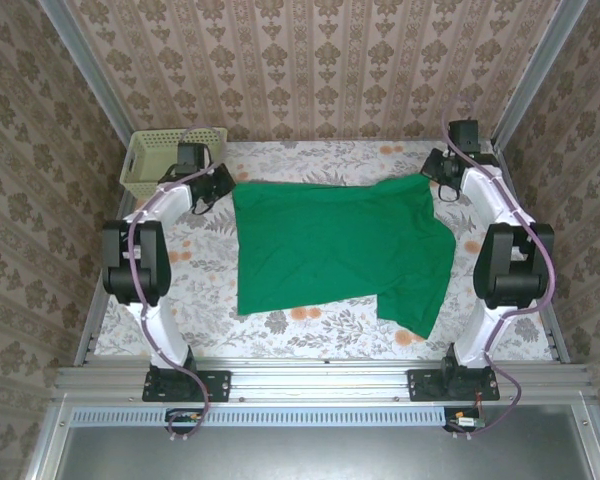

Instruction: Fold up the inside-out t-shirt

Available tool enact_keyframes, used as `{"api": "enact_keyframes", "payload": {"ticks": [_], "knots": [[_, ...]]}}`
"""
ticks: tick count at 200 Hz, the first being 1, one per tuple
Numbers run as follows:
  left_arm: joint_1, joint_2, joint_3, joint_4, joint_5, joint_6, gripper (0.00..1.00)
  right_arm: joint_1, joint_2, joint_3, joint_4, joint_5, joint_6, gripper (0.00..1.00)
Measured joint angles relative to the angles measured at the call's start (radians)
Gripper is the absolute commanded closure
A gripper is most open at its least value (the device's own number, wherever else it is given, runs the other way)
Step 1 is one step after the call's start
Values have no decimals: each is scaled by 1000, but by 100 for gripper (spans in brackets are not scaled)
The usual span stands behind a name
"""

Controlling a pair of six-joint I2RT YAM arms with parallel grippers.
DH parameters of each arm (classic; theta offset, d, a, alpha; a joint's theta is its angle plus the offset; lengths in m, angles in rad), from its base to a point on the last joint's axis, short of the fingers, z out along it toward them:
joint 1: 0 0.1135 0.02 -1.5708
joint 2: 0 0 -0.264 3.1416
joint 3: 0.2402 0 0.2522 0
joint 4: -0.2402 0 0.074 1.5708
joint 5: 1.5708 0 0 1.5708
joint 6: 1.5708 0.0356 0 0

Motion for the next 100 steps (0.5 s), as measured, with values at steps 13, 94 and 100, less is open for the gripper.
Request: {"api": "enact_keyframes", "payload": {"ticks": [13,94,100], "knots": [[0,-16,-10,-4,4,11,100,-1,-11,-8,4,3,0,100],[1,-159,-336,51,23,53,100,-17,-179,-315,45,35,43,100],[1,-161,-349,53,24,53,100,-17,-188,-330,45,37,50,100]]}}
